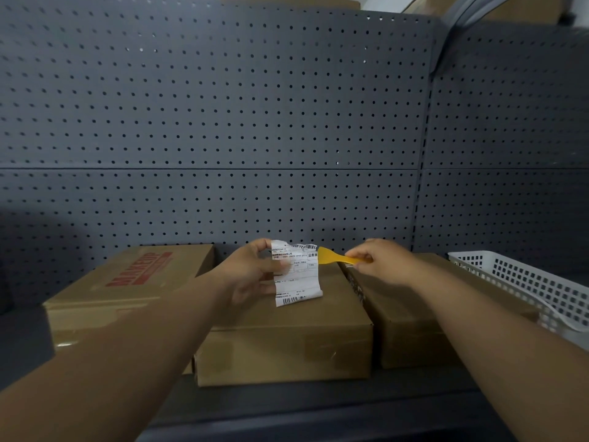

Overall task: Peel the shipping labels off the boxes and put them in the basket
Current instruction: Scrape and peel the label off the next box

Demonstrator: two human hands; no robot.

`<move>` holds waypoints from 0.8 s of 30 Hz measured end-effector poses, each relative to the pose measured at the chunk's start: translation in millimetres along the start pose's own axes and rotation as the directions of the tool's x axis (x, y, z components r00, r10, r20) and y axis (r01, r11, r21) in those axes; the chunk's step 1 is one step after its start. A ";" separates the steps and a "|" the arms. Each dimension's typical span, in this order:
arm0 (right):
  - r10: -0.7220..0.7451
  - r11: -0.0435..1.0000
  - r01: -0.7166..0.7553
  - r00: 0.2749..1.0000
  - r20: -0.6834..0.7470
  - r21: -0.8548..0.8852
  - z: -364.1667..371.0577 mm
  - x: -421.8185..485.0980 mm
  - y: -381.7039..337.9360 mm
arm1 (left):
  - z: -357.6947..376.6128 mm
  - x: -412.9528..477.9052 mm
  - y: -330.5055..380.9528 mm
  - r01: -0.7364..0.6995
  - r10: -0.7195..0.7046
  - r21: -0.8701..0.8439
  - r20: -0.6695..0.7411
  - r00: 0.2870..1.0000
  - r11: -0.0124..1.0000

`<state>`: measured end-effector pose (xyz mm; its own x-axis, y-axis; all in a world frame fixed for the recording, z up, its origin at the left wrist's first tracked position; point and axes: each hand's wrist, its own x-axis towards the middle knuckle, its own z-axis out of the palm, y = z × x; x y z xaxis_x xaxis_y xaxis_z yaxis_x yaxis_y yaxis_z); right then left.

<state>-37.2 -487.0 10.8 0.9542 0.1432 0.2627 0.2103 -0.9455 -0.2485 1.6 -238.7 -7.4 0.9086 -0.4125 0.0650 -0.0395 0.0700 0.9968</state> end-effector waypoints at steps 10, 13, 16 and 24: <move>0.008 1.000 -0.008 1.000 0.006 -0.009 -1.7 -1.1 -0.8 | 0.6 -3.8 -6.5 -0.024 0.023 0.052 0.016 1.000 0.998; 0.010 1.000 -0.010 1.000 0.007 -0.008 -0.6 0.5 0.3 | 1.5 -6.7 -7.8 -0.020 0.023 0.082 -0.036 0.999 0.996; 0.010 1.000 -0.010 1.000 0.005 -0.013 1.7 2.5 1.4 | 5.1 -10.6 -8.7 0.022 -0.016 0.098 -0.063 0.998 0.995; 0.015 1.000 -0.015 1.000 0.010 0.003 6.1 4.9 1.9 | 7.1 -16.7 -6.2 0.026 0.000 0.213 -0.120 0.993 0.977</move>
<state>-30.8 -486.3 5.9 0.9595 0.1317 0.2492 0.1963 -0.9466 -0.2556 -16.3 -238.7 -14.4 0.9518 -0.3010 0.0585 -0.1036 -0.1361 0.9853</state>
